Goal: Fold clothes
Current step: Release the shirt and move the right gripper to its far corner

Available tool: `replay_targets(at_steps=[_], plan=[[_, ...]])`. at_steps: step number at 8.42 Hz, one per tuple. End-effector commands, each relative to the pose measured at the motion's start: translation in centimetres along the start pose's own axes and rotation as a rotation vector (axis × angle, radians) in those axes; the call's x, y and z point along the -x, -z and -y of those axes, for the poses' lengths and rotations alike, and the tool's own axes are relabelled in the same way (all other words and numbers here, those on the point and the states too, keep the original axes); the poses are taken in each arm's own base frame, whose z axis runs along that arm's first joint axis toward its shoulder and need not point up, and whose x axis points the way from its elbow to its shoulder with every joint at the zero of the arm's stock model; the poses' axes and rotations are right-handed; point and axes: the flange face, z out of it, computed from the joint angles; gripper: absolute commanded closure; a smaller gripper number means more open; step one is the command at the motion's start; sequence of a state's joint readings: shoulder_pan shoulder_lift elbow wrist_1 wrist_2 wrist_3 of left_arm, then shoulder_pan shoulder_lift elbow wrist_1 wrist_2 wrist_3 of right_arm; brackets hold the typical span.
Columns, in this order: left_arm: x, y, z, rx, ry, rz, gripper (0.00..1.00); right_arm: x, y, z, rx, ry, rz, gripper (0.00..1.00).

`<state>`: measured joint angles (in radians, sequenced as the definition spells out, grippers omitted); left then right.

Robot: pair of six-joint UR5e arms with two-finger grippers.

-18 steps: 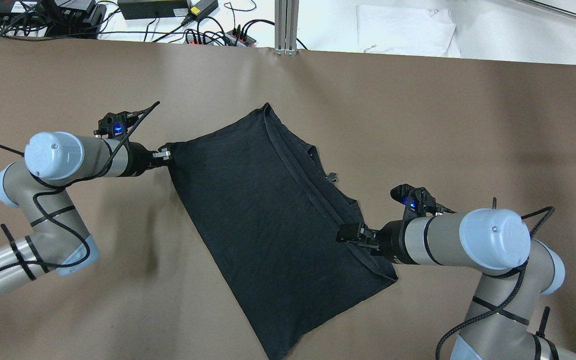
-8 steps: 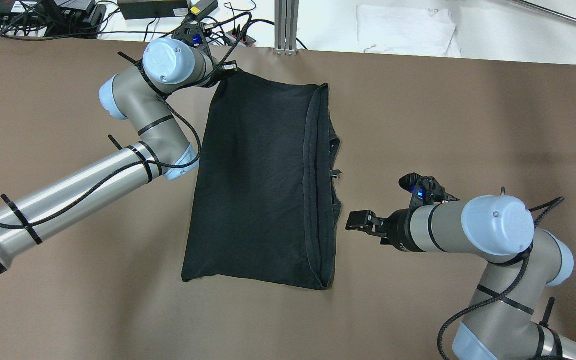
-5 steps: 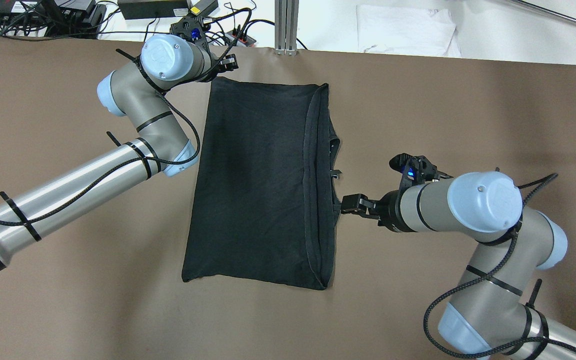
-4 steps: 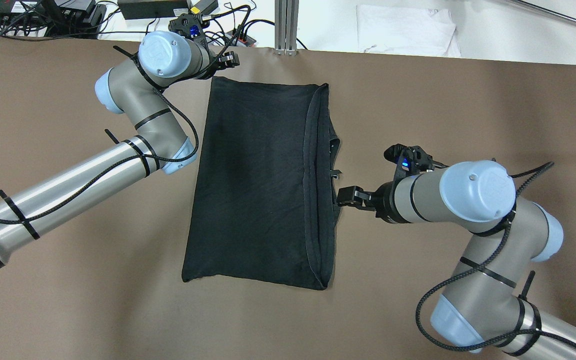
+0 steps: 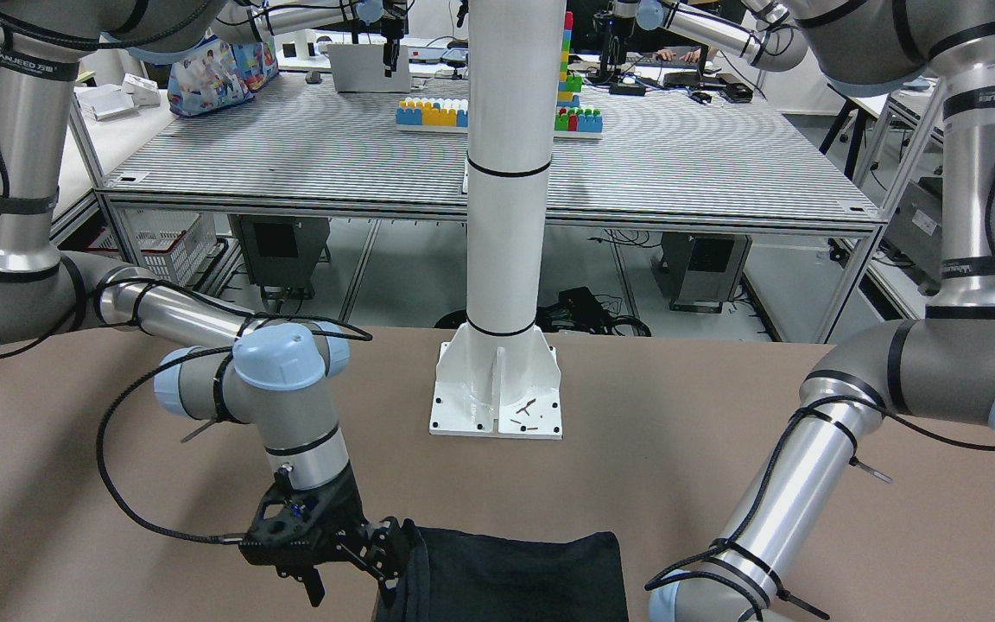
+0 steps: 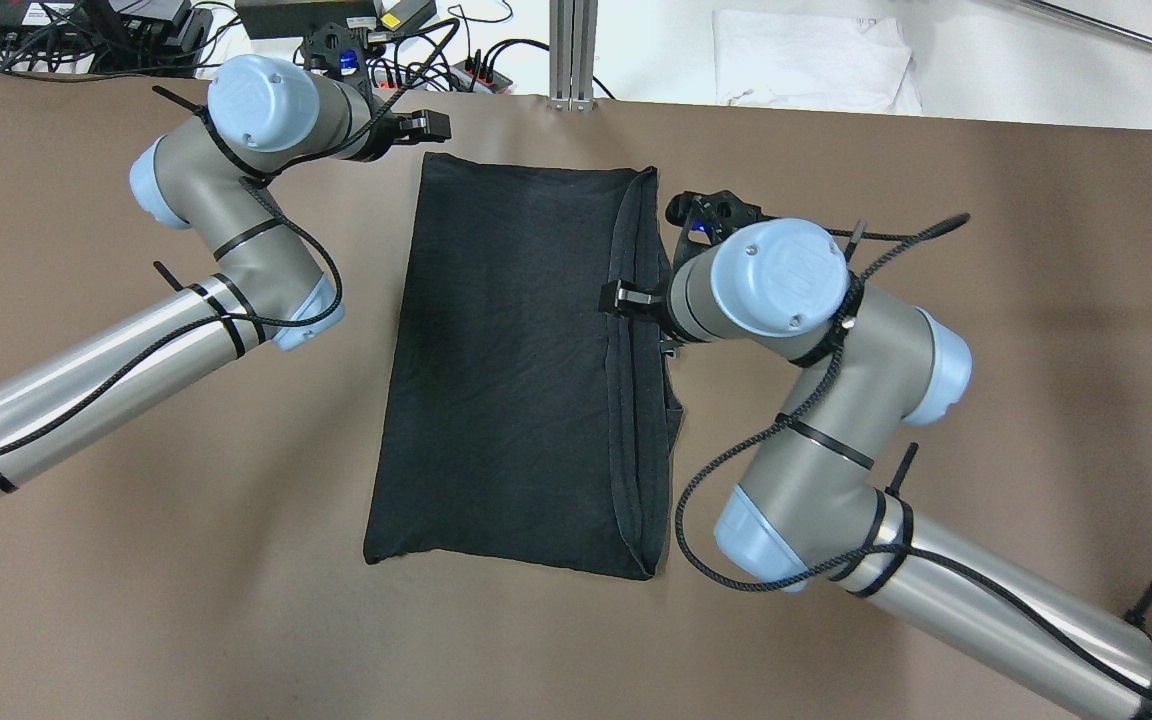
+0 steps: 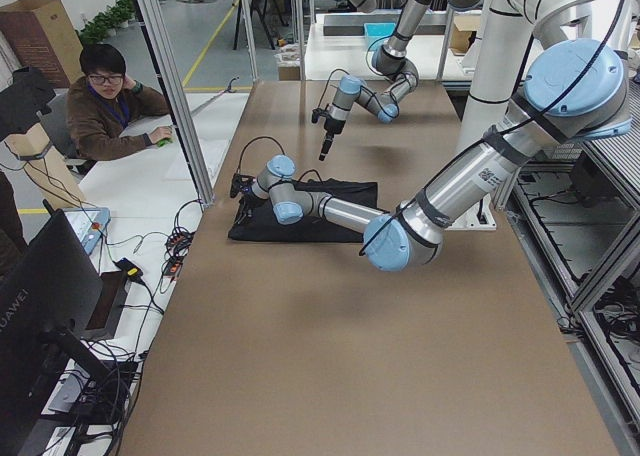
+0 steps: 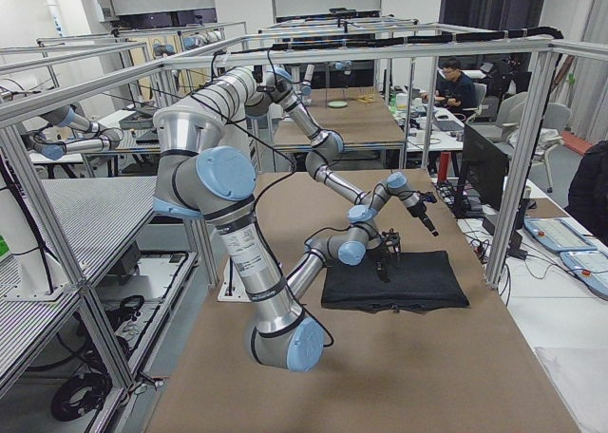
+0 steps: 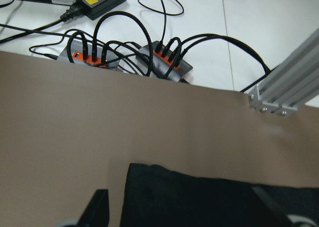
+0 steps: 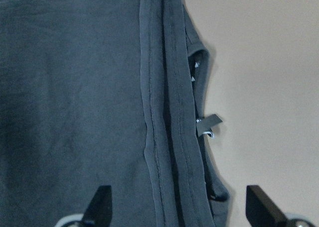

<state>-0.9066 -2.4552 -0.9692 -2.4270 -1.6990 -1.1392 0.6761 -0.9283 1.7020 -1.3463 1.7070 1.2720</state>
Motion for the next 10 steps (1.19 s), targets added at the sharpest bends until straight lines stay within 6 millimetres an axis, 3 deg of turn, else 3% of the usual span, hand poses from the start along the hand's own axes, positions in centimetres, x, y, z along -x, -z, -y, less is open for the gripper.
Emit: replay_targets(at_steps=[1,2,3,5,9,10], plan=[[4.3,1.7,-0.4,0.031,-0.014,-0.018,0.0,1.0,-4.1,5.5,-0.064,0.074,-0.101,0.06],[5.4,1.9,-0.7,0.044,-0.04,-0.03,0.0,1.0,-5.7,7.9,-0.131,0.068,-0.102,0.06],[6.7,2.4,-0.6,0.039,-0.056,-0.029,0.0,0.2,-8.9,9.0,-0.175,0.069,-0.112,0.07],[7.3,2.6,-0.2,0.033,-0.07,-0.025,0.0,0.3,-13.1,11.8,-0.252,0.065,-0.129,0.07],[8.0,2.3,0.1,0.032,-0.075,-0.008,0.0,4.1,-16.1,13.9,-0.282,0.064,-0.186,0.09],[8.1,2.0,0.0,0.035,-0.076,-0.003,0.0,3.5,-17.5,13.8,-0.282,0.066,-0.186,0.11]])
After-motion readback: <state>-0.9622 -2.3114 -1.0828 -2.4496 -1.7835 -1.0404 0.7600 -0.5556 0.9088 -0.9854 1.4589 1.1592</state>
